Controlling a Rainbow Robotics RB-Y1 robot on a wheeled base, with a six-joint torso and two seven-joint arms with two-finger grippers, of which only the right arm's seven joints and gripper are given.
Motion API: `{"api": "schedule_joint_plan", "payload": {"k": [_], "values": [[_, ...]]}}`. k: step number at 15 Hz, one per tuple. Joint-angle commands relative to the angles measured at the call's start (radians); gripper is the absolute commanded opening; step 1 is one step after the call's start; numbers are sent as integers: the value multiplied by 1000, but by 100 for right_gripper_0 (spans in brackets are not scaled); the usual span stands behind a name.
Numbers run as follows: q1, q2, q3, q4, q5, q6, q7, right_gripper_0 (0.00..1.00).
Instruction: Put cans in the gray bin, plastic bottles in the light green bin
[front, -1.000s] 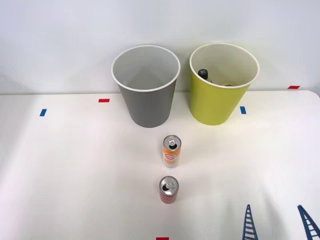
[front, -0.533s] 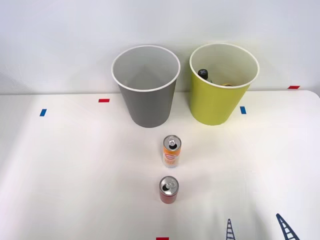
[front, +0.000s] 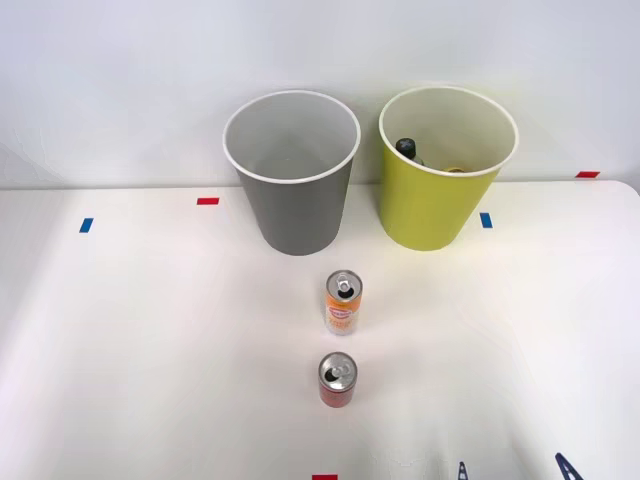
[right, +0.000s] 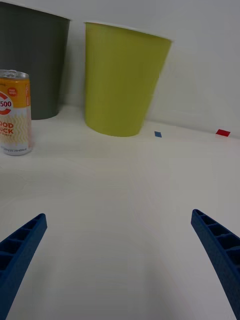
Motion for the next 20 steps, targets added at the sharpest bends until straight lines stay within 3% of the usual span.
{"api": "schedule_joint_plan", "payload": {"k": [1, 20], "values": [[7, 1, -1, 0, -1, 1, 2, 100], [7, 1, -1, 0, -1, 1, 2, 100]]}}
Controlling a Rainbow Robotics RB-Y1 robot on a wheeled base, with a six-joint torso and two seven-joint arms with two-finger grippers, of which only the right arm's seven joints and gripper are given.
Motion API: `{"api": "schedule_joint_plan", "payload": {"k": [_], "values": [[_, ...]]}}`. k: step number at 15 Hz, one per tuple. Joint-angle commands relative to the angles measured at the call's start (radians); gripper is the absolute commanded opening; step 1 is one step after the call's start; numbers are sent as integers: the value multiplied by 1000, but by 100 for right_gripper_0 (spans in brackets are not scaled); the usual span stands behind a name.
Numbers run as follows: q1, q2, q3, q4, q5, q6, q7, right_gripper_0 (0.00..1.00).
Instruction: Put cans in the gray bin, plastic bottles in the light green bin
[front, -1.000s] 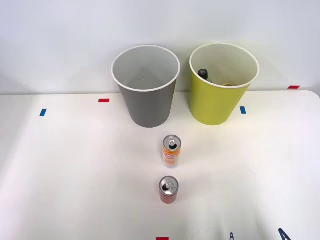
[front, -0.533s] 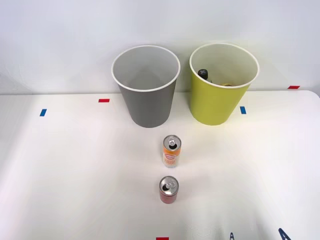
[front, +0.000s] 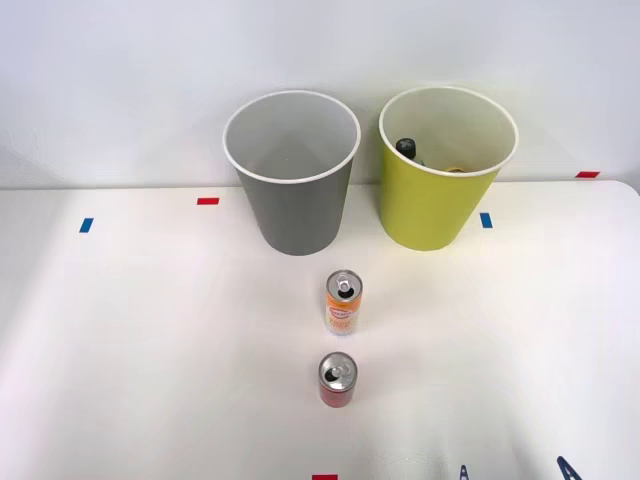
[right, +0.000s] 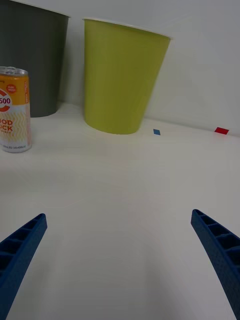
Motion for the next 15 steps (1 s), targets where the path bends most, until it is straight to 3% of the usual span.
{"api": "schedule_joint_plan", "payload": {"k": [1, 15], "values": [[0, 0, 0, 0, 0, 0, 0, 100], [0, 0, 0, 0, 0, 0, 0, 100]]}}
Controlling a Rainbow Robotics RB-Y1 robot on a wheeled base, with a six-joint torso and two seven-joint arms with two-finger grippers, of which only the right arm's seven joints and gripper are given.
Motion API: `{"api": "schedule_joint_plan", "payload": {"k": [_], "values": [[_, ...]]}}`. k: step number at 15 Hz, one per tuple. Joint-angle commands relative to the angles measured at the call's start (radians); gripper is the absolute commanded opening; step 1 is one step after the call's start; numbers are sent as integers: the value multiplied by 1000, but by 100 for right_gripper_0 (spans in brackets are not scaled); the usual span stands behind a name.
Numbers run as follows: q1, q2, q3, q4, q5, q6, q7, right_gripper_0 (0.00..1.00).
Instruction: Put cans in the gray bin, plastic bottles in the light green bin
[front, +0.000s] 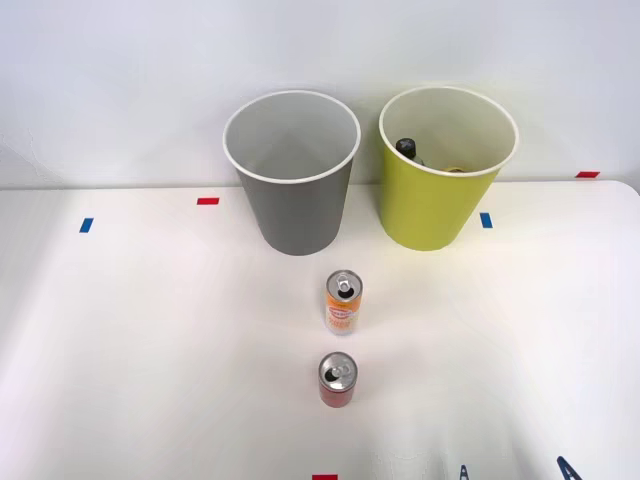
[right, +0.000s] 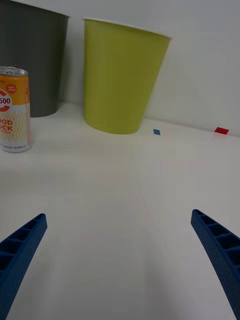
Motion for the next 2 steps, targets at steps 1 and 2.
{"api": "schedule_joint_plan", "payload": {"k": [1, 2], "values": [[0, 0, 0, 0, 0, 0, 0, 100], [0, 0, 0, 0, 0, 0, 0, 100]]}}
